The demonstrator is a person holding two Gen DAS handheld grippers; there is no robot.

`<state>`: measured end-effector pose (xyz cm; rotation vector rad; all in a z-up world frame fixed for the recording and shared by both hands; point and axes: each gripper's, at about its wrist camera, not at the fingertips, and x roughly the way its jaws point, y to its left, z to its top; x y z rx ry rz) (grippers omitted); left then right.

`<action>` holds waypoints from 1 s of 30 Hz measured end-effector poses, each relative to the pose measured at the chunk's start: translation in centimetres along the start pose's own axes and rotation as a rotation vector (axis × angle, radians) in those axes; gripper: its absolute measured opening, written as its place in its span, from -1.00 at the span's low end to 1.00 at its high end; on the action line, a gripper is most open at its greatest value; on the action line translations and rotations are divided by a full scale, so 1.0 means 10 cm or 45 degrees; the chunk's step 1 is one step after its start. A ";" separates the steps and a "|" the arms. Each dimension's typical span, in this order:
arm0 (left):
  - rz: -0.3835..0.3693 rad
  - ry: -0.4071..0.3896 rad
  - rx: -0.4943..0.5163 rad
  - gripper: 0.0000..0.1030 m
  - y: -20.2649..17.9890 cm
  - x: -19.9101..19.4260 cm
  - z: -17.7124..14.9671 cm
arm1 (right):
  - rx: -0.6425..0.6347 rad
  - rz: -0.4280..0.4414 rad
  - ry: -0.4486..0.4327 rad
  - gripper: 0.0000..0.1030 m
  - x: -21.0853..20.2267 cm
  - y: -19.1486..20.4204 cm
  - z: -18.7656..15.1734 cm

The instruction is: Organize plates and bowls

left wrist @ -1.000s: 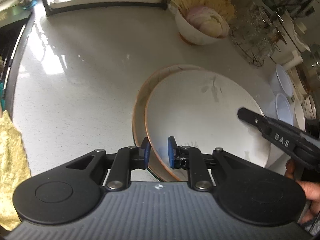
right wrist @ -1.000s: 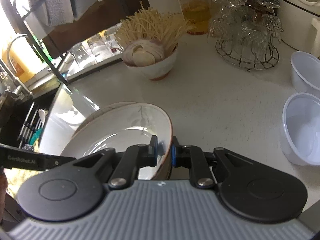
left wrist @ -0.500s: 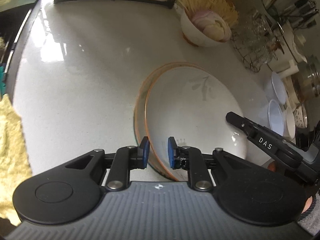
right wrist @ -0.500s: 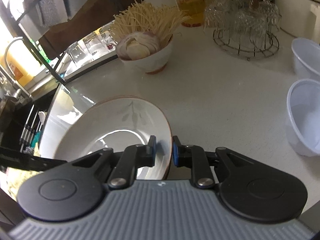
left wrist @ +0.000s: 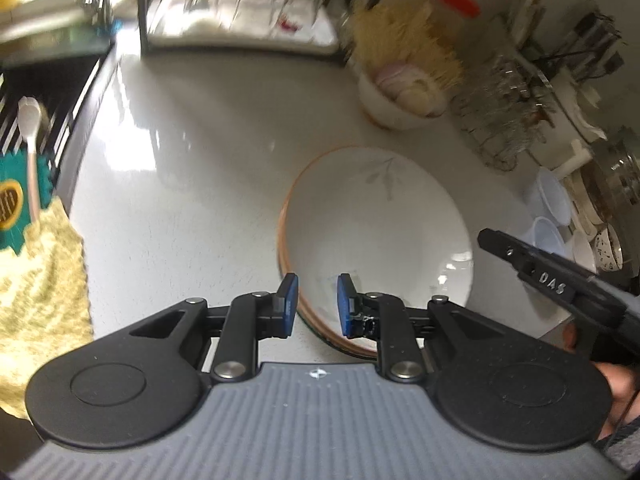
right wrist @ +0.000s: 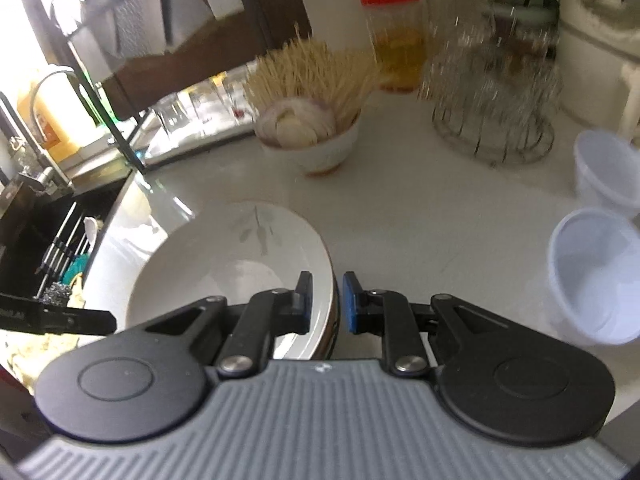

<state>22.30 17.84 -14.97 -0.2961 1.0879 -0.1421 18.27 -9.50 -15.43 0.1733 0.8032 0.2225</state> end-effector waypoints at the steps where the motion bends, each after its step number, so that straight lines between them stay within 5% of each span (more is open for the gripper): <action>1: -0.003 -0.020 0.015 -0.56 -0.04 -0.06 -0.02 | 0.003 0.004 -0.020 -0.61 -0.09 0.00 0.01; 11: -0.013 -0.254 0.095 -0.56 -0.40 -0.89 -0.21 | -0.027 0.055 -0.190 -0.61 -0.97 0.16 0.10; 30: -0.088 -0.362 0.147 -0.56 -0.93 -1.44 -0.77 | 0.024 -0.003 -0.338 -0.61 -1.95 0.04 -0.24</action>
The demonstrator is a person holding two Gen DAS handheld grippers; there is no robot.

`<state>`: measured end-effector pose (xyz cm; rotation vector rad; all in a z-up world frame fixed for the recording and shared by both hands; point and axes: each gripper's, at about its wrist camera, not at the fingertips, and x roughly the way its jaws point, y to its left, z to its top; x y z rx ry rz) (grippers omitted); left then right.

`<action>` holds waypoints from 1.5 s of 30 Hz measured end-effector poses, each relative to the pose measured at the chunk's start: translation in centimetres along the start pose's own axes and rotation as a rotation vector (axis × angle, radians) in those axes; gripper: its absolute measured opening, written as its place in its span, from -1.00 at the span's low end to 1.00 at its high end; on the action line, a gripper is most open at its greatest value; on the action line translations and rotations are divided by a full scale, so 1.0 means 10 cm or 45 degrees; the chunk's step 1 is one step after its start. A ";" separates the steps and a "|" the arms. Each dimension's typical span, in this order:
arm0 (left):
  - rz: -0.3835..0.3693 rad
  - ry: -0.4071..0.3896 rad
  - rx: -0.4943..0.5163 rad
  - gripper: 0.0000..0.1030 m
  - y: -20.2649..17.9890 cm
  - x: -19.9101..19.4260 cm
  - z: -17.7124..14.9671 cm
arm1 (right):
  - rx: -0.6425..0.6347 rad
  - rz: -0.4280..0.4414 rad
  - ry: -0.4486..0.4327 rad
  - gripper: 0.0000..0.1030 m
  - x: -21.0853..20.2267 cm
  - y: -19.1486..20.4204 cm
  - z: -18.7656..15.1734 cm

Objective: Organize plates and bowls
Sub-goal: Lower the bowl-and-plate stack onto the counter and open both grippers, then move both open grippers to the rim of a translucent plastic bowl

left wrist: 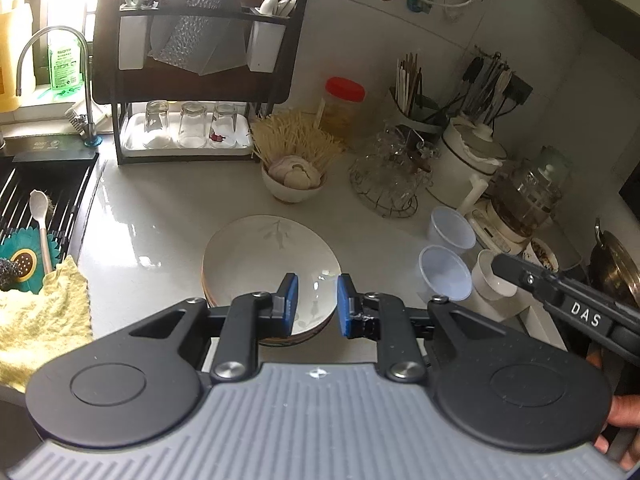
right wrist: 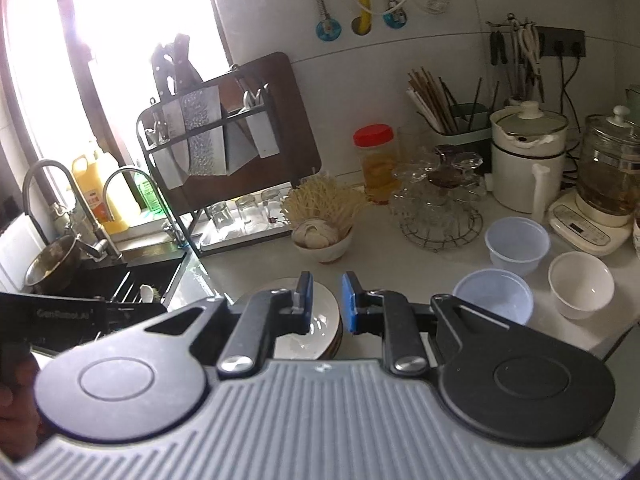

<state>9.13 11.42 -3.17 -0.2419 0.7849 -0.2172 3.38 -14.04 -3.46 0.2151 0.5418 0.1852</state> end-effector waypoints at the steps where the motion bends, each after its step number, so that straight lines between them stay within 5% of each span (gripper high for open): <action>1: -0.001 -0.002 -0.002 -0.55 -0.02 0.00 -0.01 | 0.004 -0.008 -0.001 -0.61 -0.02 -0.02 -0.01; 23: -0.078 0.160 0.044 -0.45 -0.91 1.07 0.00 | 0.127 -0.137 0.120 -0.60 0.16 -1.12 -0.15; 28: -0.074 0.197 0.053 -0.36 -1.09 1.37 0.03 | 0.236 -0.180 0.151 -0.01 0.27 -1.54 -0.19; 45: -0.078 0.334 -0.066 -0.19 -1.56 2.45 0.02 | 0.439 -0.127 0.303 -0.01 0.92 -2.55 -0.15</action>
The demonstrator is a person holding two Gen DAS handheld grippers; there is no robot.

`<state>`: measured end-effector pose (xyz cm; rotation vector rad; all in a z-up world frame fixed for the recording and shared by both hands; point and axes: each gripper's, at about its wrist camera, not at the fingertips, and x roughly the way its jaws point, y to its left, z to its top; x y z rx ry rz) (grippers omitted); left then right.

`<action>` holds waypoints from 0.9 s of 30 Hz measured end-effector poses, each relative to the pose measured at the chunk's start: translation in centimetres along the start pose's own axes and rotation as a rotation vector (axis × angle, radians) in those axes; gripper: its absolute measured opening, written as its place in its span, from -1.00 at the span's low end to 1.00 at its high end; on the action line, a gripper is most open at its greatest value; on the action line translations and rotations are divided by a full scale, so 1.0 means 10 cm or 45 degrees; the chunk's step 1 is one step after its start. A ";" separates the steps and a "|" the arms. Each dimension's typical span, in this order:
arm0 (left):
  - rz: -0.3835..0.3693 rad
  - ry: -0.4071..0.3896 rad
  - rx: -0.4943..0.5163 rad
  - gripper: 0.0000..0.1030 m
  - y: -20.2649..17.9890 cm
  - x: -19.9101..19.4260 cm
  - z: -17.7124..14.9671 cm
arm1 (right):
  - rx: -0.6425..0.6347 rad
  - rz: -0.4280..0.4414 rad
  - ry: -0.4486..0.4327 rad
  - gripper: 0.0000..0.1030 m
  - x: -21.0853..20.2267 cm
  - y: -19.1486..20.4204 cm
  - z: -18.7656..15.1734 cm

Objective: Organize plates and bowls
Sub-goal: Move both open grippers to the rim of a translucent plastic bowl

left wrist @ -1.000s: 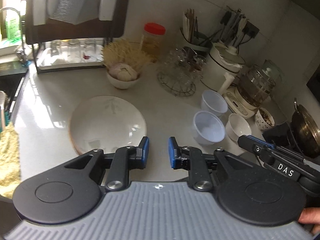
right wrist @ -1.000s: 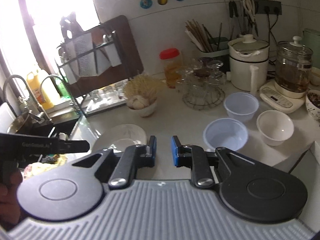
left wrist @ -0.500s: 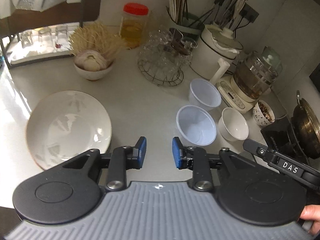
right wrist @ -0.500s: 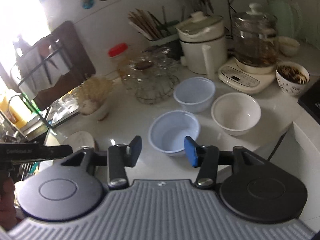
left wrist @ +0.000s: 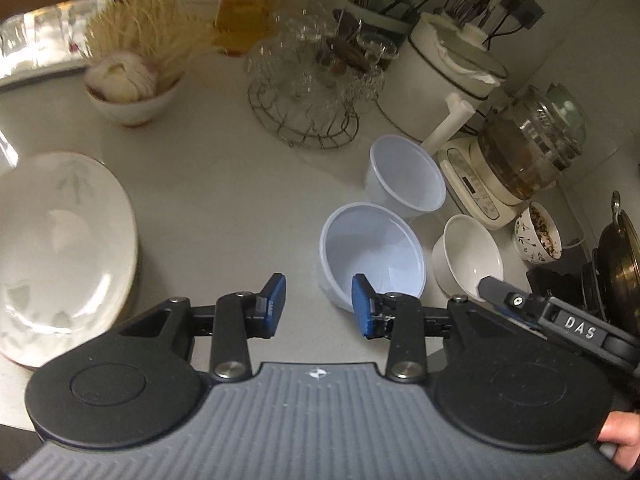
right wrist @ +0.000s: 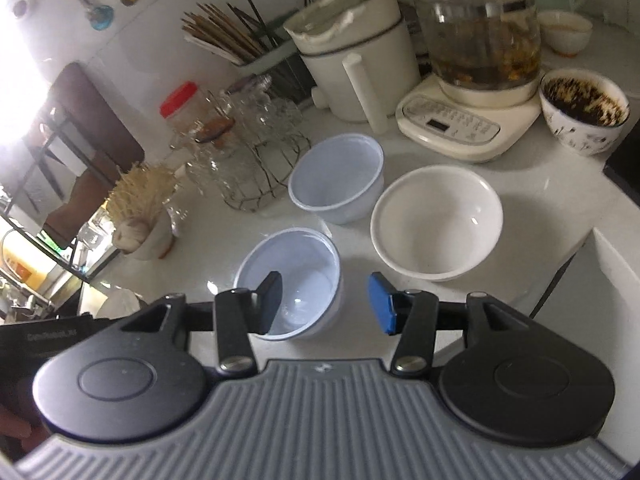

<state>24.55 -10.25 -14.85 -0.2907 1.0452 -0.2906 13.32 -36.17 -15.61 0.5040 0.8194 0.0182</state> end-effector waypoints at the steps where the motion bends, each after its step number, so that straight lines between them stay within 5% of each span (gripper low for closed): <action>1: 0.000 0.013 -0.012 -0.19 -0.01 0.07 0.02 | 0.001 0.007 0.020 -0.01 0.05 -0.02 0.01; 9: 0.038 0.091 -0.014 -0.20 -0.07 0.47 0.16 | -0.019 0.055 0.178 -0.01 0.41 -0.06 0.03; 23: 0.095 0.171 -0.132 -0.23 0.02 0.82 0.18 | -0.034 0.081 0.278 -0.07 0.82 -0.08 0.14; 27: 0.082 0.159 -0.138 -0.42 0.00 0.84 0.23 | -0.050 0.094 0.309 -0.20 0.91 -0.06 0.16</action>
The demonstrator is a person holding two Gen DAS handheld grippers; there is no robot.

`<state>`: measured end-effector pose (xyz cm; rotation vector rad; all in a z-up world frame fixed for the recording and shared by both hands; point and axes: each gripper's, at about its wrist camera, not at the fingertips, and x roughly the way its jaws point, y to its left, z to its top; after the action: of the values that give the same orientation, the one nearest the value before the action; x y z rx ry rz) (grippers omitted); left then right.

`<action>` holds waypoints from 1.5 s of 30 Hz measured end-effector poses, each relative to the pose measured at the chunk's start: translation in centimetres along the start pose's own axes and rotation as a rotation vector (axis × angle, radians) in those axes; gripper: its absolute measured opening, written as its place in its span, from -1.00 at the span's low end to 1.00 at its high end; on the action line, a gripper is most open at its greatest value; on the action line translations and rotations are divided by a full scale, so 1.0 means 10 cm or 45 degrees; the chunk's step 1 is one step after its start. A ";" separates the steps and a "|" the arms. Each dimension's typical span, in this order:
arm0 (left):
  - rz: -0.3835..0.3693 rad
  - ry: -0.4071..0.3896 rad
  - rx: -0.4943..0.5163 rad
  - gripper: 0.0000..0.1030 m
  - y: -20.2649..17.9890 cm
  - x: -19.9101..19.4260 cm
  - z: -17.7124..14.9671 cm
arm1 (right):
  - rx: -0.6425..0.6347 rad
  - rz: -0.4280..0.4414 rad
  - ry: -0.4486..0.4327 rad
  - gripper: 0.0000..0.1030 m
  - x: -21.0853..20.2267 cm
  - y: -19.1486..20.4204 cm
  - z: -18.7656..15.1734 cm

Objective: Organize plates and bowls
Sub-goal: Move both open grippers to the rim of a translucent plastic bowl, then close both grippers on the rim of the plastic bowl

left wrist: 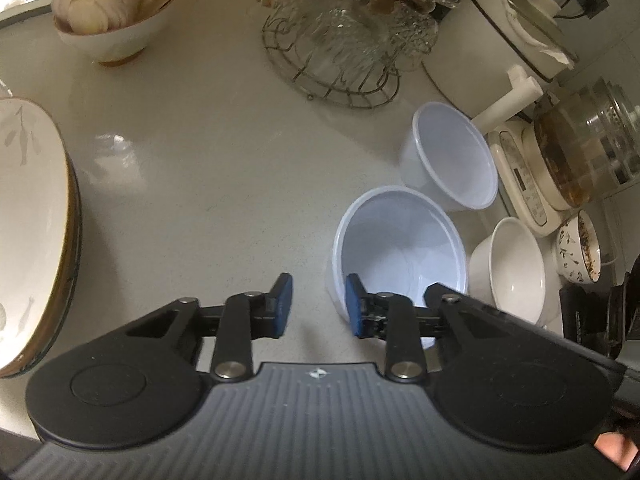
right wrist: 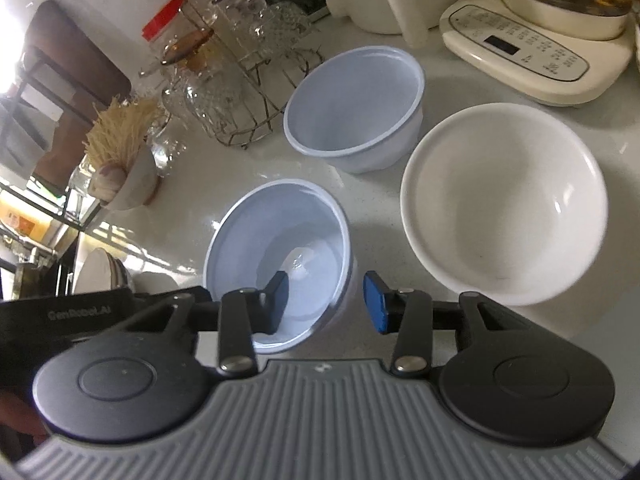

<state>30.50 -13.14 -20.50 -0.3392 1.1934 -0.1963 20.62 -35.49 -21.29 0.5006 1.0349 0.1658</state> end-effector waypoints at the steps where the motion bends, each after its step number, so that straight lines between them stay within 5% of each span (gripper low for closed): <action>1: 0.001 -0.005 0.001 -0.45 -0.02 0.01 0.01 | -0.002 0.004 0.005 -0.28 0.01 0.00 0.00; 6: -0.005 -0.012 -0.025 -0.66 -0.04 0.06 0.07 | -0.021 -0.033 0.013 -0.61 0.08 0.00 0.01; 9: 0.000 -0.010 -0.032 -0.84 -0.08 0.09 0.09 | -0.028 -0.028 0.020 -0.63 0.09 0.00 0.04; 29: 0.015 -0.111 -0.065 -0.87 -0.08 -0.22 0.09 | -0.148 0.000 -0.011 -0.67 -0.12 0.23 0.15; 45: 0.023 -0.160 -0.207 -0.87 0.55 -0.69 -0.13 | -0.223 0.064 0.031 -0.67 0.01 0.79 -0.07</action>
<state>26.67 -5.90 -16.85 -0.4758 1.0903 -0.0614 20.86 -28.30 -17.94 0.3663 1.0212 0.3053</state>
